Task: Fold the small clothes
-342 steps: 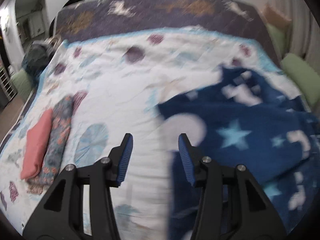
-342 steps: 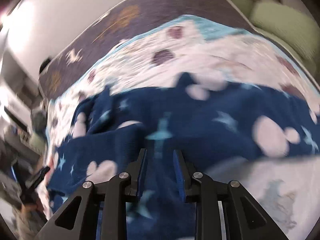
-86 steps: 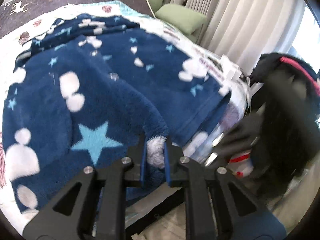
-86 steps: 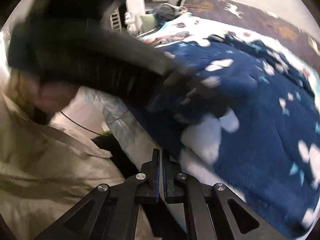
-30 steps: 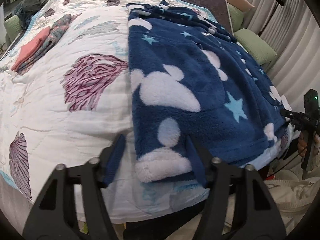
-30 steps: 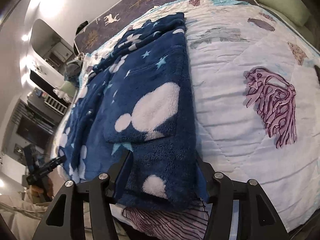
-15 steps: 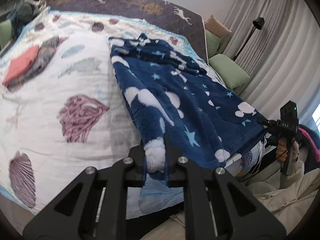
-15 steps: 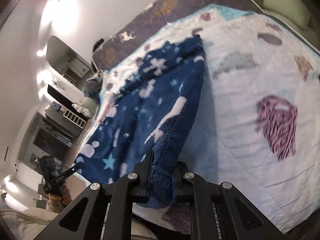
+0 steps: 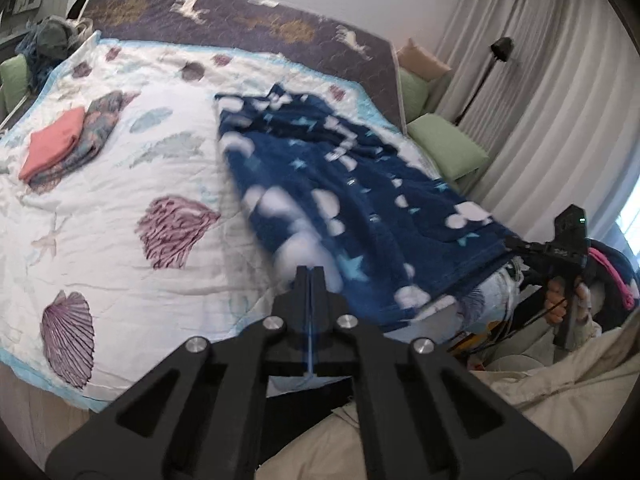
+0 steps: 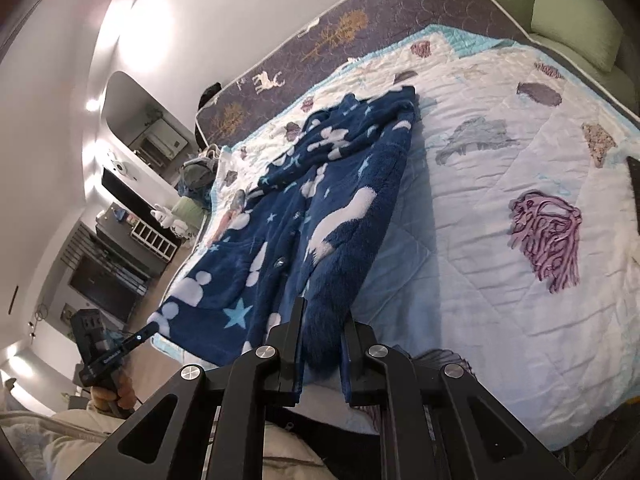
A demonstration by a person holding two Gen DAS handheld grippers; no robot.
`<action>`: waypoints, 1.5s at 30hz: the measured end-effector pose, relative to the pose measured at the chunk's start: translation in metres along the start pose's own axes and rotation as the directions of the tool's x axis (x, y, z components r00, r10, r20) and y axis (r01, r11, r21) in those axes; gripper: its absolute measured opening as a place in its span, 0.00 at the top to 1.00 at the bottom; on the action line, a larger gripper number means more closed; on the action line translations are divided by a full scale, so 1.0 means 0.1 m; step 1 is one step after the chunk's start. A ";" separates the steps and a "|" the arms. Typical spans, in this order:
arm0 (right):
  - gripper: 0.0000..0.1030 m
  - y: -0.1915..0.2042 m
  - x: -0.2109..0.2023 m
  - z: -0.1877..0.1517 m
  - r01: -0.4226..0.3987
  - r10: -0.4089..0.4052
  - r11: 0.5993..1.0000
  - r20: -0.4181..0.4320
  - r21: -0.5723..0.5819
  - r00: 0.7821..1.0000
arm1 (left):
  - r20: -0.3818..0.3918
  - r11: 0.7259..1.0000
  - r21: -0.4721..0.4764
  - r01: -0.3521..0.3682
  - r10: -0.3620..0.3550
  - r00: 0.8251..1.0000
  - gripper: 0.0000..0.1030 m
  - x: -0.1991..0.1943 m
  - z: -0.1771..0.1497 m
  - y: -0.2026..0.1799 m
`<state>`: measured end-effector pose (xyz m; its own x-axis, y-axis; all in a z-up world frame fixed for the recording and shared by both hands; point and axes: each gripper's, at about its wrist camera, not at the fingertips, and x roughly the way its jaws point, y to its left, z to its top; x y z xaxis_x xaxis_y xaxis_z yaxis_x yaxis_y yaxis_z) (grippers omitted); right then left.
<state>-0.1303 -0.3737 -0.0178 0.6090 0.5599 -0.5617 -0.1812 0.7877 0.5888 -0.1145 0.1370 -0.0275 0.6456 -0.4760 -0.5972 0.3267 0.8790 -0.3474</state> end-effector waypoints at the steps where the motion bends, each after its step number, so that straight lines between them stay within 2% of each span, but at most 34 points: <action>1: 0.88 0.01 -0.03 0.00 0.003 -0.003 1.000 0.007 -0.009 1.000 | 0.016 1.000 0.015 -0.012 0.012 1.000 0.99 -0.03 0.00 -0.01; 4: 0.85 0.00 -0.04 -0.03 0.055 -0.054 0.998 0.021 -0.030 0.998 | 0.016 0.996 -0.006 -0.092 0.092 0.996 0.98 0.02 -0.05 0.10; 5: 0.83 -0.05 0.02 -0.04 0.087 -0.086 0.996 0.007 -0.022 0.996 | -0.004 0.994 -0.021 -0.110 0.110 0.994 0.90 0.07 -0.07 0.16; 6: 0.82 -0.13 0.07 -0.06 0.113 -0.113 0.994 -0.008 -0.004 0.994 | -0.033 0.989 -0.046 -0.143 0.141 0.989 0.76 0.15 -0.13 0.24; 7: 0.80 -0.19 0.11 -0.08 0.132 -0.131 0.991 -0.023 0.018 0.991 | -0.048 0.986 -0.064 -0.157 0.154 0.987 0.66 0.20 -0.16 0.29; 8: 0.78 -0.29 0.15 -0.12 0.143 -0.141 0.988 -0.044 0.052 0.989 | -0.069 0.983 -0.094 -0.160 0.154 0.986 0.48 0.27 -0.22 0.37; 9: 0.76 -0.36 0.17 -0.15 0.145 -0.142 0.986 -0.053 0.077 0.988 | -0.085 0.981 -0.120 -0.154 0.145 0.986 0.39 0.33 -0.26 0.43; 12: 0.65 -0.52 0.14 -0.22 0.146 -0.142 0.982 -0.042 0.123 0.989 | -0.148 0.978 -0.175 -0.116 0.090 0.985 0.33 0.55 -0.38 0.54; 14: 0.51 -0.60 0.12 -0.27 0.157 -0.153 0.977 -0.037 0.146 0.988 | -0.173 0.975 -0.181 -0.130 0.098 0.980 0.31 0.66 -0.44 0.56; 16: 0.46 -0.66 0.12 -0.32 0.155 -0.151 0.975 -0.037 0.160 0.988 | -0.196 0.971 -0.204 -0.127 0.086 0.977 0.31 0.81 -0.46 0.61; 19: 0.39 -0.73 0.19 -0.37 0.136 -0.129 0.974 -0.048 0.181 0.990 | -0.166 0.969 -0.234 -0.076 0.037 0.985 0.31 0.88 -0.46 0.62; 22: 0.33 -0.74 0.36 -0.38 0.074 -0.062 0.977 -0.066 0.199 0.996 | -0.161 0.967 -0.251 -0.041 0.000 0.987 0.31 0.94 -0.42 0.59; 23: 0.31 -0.73 0.43 -0.38 0.052 -0.038 0.977 -0.073 0.208 0.997 | -0.160 0.971 -0.240 -0.021 -0.018 0.987 0.41 0.96 -0.40 0.56; 24: 0.30 -0.71 0.53 -0.37 0.036 -0.018 0.977 -0.087 0.211 0.996 | -0.165 0.973 -0.230 -0.004 -0.035 0.986 0.65 0.99 -0.39 0.52; 25: 0.28 -0.68 0.62 -0.35 0.030 -0.010 0.979 -0.096 0.203 0.995 | -0.182 0.974 -0.225 0.005 -0.047 0.982 0.81 1.05 -0.39 0.49; 26: 0.28 -0.65 0.68 -0.32 0.034 -0.017 0.980 -0.089 0.195 0.996 | -0.185 0.973 -0.231 -0.003 -0.041 0.982 0.86 1.08 -0.38 0.47; 27: 0.28 -0.64 0.72 -0.29 0.039 -0.024 0.980 -0.081 0.194 0.996 | -0.169 0.969 -0.246 -0.006 -0.037 0.985 0.86 1.08 -0.38 0.45; 28: 0.49 -0.64 0.74 -0.24 0.042 -0.028 0.977 -0.067 0.210 0.997 | -0.149 0.965 -0.261 0.007 -0.047 0.988 0.87 1.05 -0.37 0.45; 29: 0.93 -0.64 0.75 -0.23 0.037 -0.023 0.974 -0.064 0.224 0.998 | -0.132 0.962 -0.271 0.020 -0.058 0.990 0.87 1.00 -0.35 0.43; 32: 0.94 -0.61 0.74 -0.14 0.029 -0.012 0.962 -0.065 0.271 0.998 | -0.043 0.960 -0.268 0.084 -0.099 0.994 0.88 0.71 -0.23 0.34; 36: 0.94 -0.33 0.44 -0.10 -0.047 0.053 0.977 -0.021 0.210 0.998 | 0.016 0.985 -0.161 0.066 -0.065 0.998 0.88 0.29 -0.08 0.13; 41: 0.94 -0.12 0.04 -0.15 -0.092 0.088 0.984 0.031 0.153 0.996 | -0.012 0.996 -0.075 0.054 -0.055 0.998 0.88 -0.02 -0.10 -0.08; 45: 0.94 -0.07 -0.13 -0.32 -0.080 0.079 0.984 0.018 0.156 0.997 | -0.046 0.997 -0.048 0.060 -0.062 0.997 0.88 -0.25 -0.12 -0.27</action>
<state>-0.1618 -0.3782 -0.0333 0.6064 0.6156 -0.5033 -0.1068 0.6903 0.7156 -0.1475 0.1242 -0.0119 0.5918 -0.5306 -0.6069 0.3312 0.8464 -0.4170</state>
